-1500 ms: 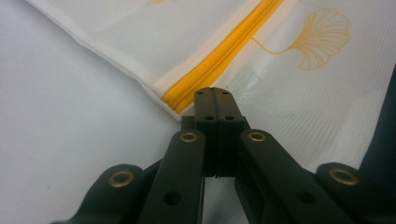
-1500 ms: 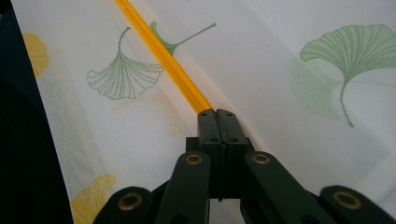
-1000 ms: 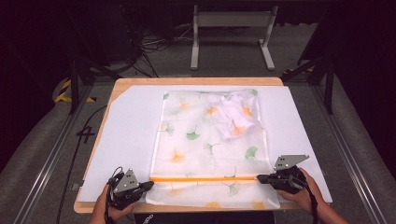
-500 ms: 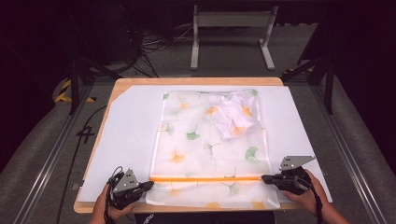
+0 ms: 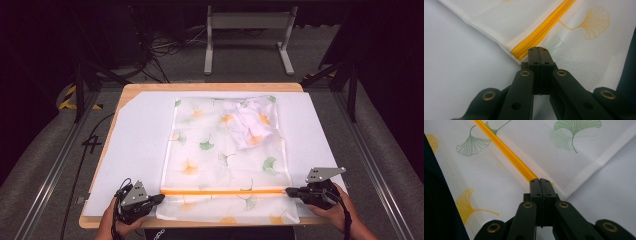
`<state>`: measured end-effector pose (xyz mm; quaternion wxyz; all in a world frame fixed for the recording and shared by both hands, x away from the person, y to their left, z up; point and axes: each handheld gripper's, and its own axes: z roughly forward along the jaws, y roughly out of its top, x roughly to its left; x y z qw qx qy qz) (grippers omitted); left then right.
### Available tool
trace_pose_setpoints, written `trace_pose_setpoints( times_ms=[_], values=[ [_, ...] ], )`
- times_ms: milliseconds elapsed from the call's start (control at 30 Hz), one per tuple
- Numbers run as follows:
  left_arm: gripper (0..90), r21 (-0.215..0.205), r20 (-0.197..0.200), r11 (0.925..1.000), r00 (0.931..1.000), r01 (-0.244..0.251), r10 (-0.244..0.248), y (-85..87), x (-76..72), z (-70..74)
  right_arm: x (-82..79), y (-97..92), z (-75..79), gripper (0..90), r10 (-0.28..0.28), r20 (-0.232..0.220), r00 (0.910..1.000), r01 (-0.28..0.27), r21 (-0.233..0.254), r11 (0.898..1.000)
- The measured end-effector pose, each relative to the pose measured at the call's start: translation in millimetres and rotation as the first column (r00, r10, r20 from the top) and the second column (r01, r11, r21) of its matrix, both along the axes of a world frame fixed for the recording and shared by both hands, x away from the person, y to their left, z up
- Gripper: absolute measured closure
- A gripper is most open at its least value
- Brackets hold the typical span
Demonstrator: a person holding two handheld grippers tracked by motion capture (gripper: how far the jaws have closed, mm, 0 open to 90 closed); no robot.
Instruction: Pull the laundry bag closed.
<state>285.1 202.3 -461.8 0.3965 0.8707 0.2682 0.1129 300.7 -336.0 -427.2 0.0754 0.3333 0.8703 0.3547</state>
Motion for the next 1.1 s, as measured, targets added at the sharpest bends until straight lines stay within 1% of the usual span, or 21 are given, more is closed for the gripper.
trace_pose_setpoints(
  times_ms=[267,300,400,533,667,800,867,967,1000,1100],
  values=[
    [90.0,-0.004,-0.002,1.0000,1.0000,-0.001,0.001,0.2,0.2,-0.1,-1.5,0.3,-1.5,90.0,-0.003,0.010,0.9999,0.003,0.000,1.000],
    [90.0,0.000,0.001,1.0000,1.0000,0.000,0.000,0.2,0.2,0.1,-3.5,1.6,-2.7,90.0,-0.002,0.028,0.9996,0.003,-0.012,1.000],
    [90.0,0.000,0.001,1.0000,1.0000,0.002,-0.002,0.0,0.1,0.1,-5.4,1.4,-3.3,90.0,-0.004,0.043,0.9991,0.004,-0.013,1.000],
    [90.0,0.010,0.006,0.9999,1.0000,0.007,-0.007,-0.7,0.4,0.9,-7.4,0.4,-4.5,90.0,-0.009,0.043,0.9990,0.010,-0.006,1.000],
    [90.0,0.021,0.006,0.9997,0.9999,0.012,-0.012,-1.3,0.5,1.7,-9.0,0.9,-4.9,90.0,-0.009,0.055,0.9984,0.010,-0.013,1.000],
    [90.0,0.022,0.007,0.9996,0.9998,0.019,-0.019,-0.9,1.3,1.8,-11.3,0.7,-6.0,90.0,-0.016,0.060,0.9981,0.016,-0.008,1.000],
    [90.0,0.017,0.001,0.9997,0.9998,0.020,-0.020,-0.5,1.5,1.7,-12.3,1.3,-6.6,90.0,-0.019,0.064,0.9978,0.019,-0.012,1.000],
    [90.0,0.015,-0.001,0.9995,0.9996,0.029,-0.029,0.2,2.8,1.7,-13.1,1.6,-7.4,90.0,-0.017,0.076,0.9970,0.018,-0.012,1.000],
    [90.0,0.007,-0.007,0.9996,0.9996,0.028,-0.028,0.6,3.0,1.4,-13.2,1.5,-7.4,90.0,-0.018,0.077,0.9969,0.019,-0.011,1.000],
    [90.0,0.013,-0.006,0.9994,0.9995,0.031,-0.031,0.3,3.4,2.1,-15.4,1.6,-7.6,90.0,-0.014,0.093,0.9955,0.016,-0.015,1.000]
  ],
)
